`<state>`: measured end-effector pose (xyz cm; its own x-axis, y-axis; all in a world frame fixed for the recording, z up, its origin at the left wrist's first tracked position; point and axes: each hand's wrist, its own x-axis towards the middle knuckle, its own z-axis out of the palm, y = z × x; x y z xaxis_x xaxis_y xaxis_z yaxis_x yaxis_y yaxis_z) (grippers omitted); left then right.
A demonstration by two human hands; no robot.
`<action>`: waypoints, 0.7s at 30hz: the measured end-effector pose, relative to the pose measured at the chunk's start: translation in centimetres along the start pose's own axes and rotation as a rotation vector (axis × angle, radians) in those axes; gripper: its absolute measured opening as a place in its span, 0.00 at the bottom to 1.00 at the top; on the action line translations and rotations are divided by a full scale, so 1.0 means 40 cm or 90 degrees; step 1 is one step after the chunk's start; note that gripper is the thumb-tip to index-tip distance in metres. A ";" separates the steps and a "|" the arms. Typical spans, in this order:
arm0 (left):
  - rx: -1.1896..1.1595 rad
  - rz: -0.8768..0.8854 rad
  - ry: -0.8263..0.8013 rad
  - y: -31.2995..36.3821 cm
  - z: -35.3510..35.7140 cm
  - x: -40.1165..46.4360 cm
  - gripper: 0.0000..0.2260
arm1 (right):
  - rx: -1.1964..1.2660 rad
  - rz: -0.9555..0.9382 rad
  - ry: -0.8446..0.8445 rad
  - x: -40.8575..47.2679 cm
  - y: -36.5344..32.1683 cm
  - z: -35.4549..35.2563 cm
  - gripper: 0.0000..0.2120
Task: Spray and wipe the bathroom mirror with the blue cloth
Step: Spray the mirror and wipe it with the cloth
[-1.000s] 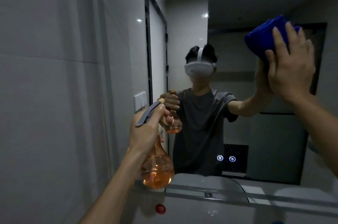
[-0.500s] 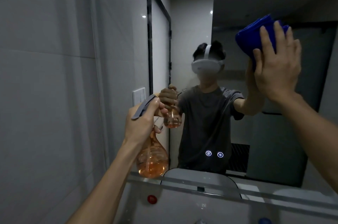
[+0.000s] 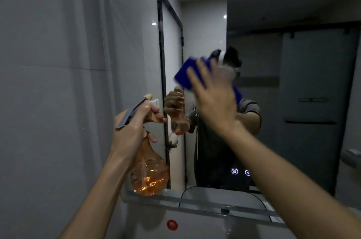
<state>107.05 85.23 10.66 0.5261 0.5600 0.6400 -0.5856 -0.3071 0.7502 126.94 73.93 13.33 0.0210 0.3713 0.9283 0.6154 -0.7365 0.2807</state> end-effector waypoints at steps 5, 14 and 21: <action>-0.004 -0.006 -0.014 -0.014 -0.021 0.007 0.12 | 0.015 -0.260 -0.121 -0.241 -0.123 0.083 0.40; 0.006 -0.003 -0.008 -0.018 -0.033 0.024 0.12 | -0.043 -0.209 -0.024 -0.092 0.048 0.011 0.33; -0.009 0.018 0.001 -0.001 -0.056 0.040 0.14 | -0.027 0.102 0.064 0.238 0.083 -0.053 0.36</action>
<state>106.53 87.87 11.29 0.5083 0.5533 0.6600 -0.6085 -0.3116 0.7298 127.52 73.83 23.62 0.0357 0.1906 0.9810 0.5773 -0.8052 0.1354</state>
